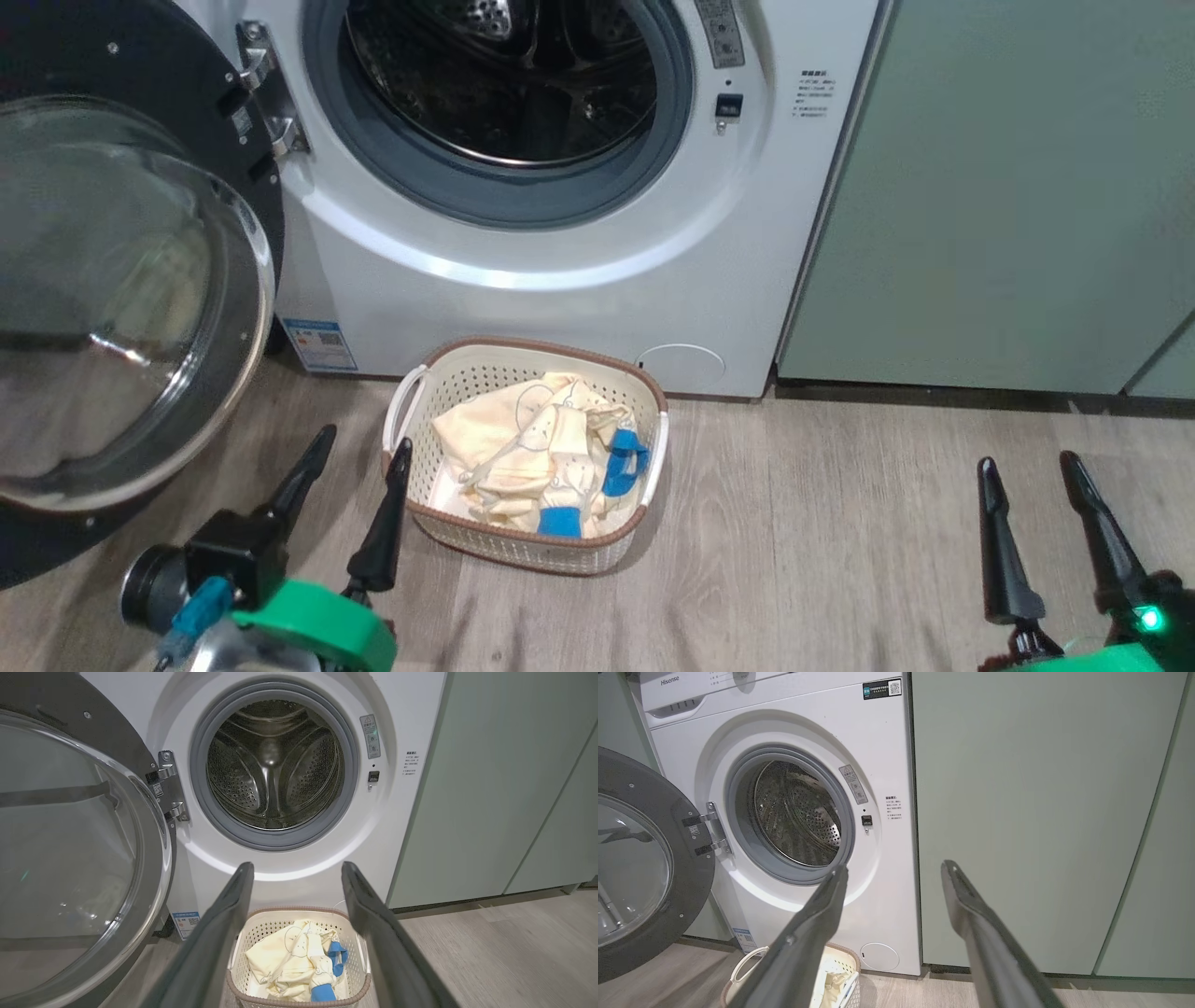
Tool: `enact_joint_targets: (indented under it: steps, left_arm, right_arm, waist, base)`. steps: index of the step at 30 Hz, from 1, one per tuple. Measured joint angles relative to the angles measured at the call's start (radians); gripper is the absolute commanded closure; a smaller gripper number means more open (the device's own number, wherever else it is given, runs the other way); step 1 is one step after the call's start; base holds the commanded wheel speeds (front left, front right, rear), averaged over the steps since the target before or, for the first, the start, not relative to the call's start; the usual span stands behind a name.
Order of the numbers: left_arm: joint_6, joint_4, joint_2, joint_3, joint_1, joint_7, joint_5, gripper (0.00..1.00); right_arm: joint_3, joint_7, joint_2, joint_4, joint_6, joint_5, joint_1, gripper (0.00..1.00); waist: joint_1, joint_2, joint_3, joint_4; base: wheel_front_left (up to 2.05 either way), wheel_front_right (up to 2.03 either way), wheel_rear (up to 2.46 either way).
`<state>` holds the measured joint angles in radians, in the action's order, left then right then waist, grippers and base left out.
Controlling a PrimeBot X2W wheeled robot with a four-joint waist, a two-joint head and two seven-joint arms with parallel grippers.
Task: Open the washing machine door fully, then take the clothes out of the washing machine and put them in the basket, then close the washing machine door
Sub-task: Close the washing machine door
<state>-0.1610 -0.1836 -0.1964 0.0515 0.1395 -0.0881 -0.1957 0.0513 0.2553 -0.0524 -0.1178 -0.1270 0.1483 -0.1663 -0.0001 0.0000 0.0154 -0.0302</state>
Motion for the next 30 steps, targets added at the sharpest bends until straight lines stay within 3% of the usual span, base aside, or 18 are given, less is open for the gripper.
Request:
enact_joint_targets:
  steps: [19, 30]
  left_arm:
    - [-0.002, 0.004, -0.005, 0.013, 0.0, -0.001, -0.009, 0.0]
    - [-0.01, 0.004, -0.008, 0.02, -0.001, -0.009, -0.01, 0.0]
  right_arm:
    - [-0.01, 0.0, 0.003, 0.004, 0.0, 0.0, -0.011, 0.0]
    - [-0.019, 0.0, 0.003, 0.004, 0.0, 0.0, -0.014, 0.0]
  waist:
    - [0.0001, 0.0, -0.01, 0.016]
    - [0.0002, 0.0, -0.011, 0.114]
  base:
    - [-0.04, 0.04, 0.0]
    - [0.0, 0.0, 0.0]
